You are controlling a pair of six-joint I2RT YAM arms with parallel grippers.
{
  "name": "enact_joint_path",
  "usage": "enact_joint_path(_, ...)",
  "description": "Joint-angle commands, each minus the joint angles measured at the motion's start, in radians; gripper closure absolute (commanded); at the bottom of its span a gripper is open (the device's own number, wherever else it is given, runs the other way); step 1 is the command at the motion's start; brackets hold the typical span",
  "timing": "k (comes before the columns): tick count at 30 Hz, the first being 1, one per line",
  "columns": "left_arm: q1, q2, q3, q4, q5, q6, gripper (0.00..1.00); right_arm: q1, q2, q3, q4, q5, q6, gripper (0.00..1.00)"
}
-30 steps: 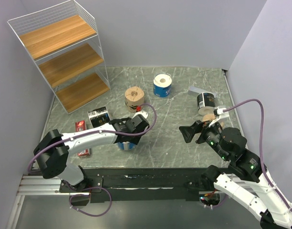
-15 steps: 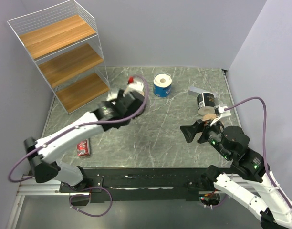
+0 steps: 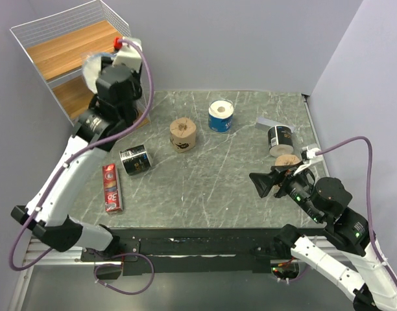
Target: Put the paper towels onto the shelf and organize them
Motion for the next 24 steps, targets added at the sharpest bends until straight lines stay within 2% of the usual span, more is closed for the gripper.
enact_joint_path(1,0.101,0.047,0.100,0.173,0.037,0.171,0.83,0.004,-0.011,0.010,0.023,-0.019,-0.038,0.01)
enact_joint_path(16,0.244,0.193,0.305,0.231,0.094,0.274,0.81,0.004,0.019,0.042,0.013,-0.039,-0.022,0.01)
enact_joint_path(24,0.318,0.237,0.373,0.214,0.155,0.241,0.79,0.007,0.005,0.047,0.000,-0.035,-0.010,0.00)
